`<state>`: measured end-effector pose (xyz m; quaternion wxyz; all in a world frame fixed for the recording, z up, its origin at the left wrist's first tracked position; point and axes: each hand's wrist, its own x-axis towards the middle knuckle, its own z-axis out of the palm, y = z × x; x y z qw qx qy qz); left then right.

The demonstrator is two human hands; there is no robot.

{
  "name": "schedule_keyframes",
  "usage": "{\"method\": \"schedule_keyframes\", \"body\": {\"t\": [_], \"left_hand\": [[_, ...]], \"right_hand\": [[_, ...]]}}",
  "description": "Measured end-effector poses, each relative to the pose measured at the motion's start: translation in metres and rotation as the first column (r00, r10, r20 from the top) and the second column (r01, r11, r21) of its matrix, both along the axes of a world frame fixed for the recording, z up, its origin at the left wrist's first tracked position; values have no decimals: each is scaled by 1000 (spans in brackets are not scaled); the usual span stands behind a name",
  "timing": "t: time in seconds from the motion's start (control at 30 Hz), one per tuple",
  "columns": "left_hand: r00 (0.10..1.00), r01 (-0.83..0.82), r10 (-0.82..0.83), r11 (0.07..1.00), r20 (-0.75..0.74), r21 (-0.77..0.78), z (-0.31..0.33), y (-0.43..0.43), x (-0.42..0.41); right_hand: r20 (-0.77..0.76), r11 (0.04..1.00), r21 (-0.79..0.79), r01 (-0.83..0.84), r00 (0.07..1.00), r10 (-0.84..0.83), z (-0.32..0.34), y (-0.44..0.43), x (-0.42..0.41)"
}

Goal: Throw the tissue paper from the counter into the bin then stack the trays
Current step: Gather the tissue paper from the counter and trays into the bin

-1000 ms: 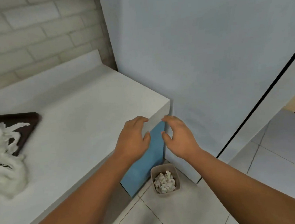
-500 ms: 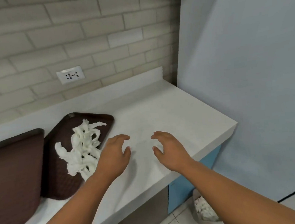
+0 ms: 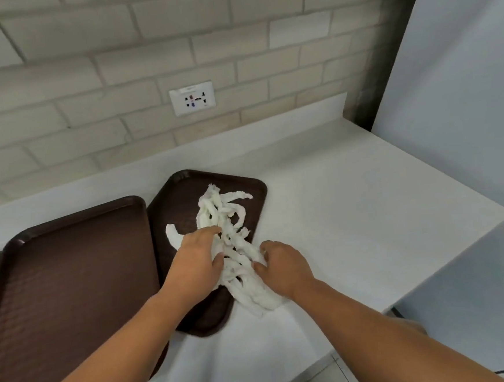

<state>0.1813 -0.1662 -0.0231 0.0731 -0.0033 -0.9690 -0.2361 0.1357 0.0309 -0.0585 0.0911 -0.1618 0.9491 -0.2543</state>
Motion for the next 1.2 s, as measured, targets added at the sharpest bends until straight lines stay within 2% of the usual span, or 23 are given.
{"method": "schedule_keyframes", "body": {"t": [0.2,0.43,0.6,0.7,0.8,0.93,1.0,1.1,1.2], "left_hand": [[996,82,-82,997,-19,7,-15,-8,-2],[985,127,-135,989,-107,-80,-10,-3,-27],[969,244,-247,965,-22,-99,-9,6,-42],[940,339,-323,923,112,-184,-9,15,-49],[927,371,-343,899,153,-233,-11,22,-54],[947,317,-300,928,111,-196,-15,26,-61],[953,298,-280,933,114,-201,-15,24,-66],[950,304,-278,927,142,-219,-15,22,-70],[935,344,-315,918,164,-196,-12,25,-66]], "right_hand": [[-27,992,44,121,992,-120,-5,-10,-8],[-133,965,-115,235,959,-249,9,-3,-21],[-78,932,-209,296,945,-318,24,11,-28],[-87,918,-241,315,935,-344,33,28,-28],[-87,901,-258,348,921,-380,33,47,-27],[-84,901,-189,390,908,-410,27,74,-15],[-91,924,-112,365,923,-375,19,85,-5],[-83,961,117,252,966,-244,0,96,10],[-93,926,310,216,976,-196,-18,100,14]]}}
